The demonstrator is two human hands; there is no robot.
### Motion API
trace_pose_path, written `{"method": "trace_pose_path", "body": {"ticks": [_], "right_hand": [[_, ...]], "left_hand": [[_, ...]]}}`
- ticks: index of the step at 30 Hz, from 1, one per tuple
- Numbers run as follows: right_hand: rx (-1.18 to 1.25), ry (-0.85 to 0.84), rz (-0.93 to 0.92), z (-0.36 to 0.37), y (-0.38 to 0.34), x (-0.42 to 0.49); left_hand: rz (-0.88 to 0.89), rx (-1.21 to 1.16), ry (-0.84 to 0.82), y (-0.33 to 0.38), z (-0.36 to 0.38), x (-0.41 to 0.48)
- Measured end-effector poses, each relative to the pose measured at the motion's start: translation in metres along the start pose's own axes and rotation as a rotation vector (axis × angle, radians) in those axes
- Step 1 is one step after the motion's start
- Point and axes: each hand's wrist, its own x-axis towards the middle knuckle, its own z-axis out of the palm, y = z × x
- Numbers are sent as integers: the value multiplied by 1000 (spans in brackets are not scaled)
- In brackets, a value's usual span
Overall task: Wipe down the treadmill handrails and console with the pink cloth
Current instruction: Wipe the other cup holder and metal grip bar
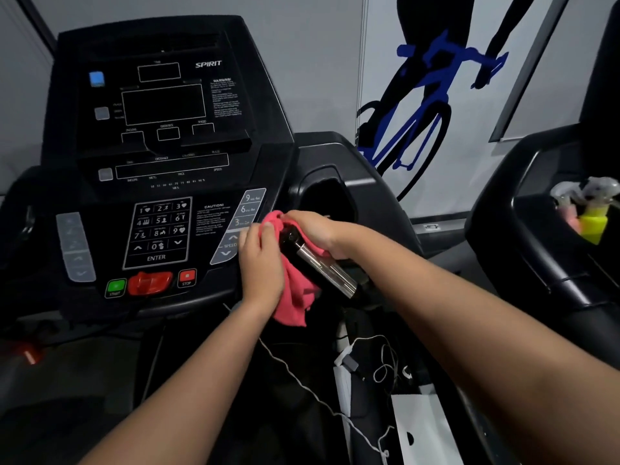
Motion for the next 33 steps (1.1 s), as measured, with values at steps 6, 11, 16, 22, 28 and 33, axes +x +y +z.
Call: {"method": "trace_pose_path", "body": {"ticks": [6, 11, 16, 22, 28, 33], "right_hand": [[-657, 271, -289, 10, 18, -6], [-577, 507, -349, 34, 27, -18], [-579, 369, -338, 24, 15, -14], [-110, -10, -187, 1, 0, 2], [221, -219, 41, -12, 21, 14], [192, -147, 13, -16, 32, 14]], "left_hand": [[-236, -247, 187, 9, 26, -30], [-451, -531, 45, -21, 42, -45], [-445, -530, 38, -23, 44, -45], [-115, -174, 116, 0, 20, -35], [133, 67, -210, 6, -9, 8], [26, 234, -624, 33, -25, 39]]}}
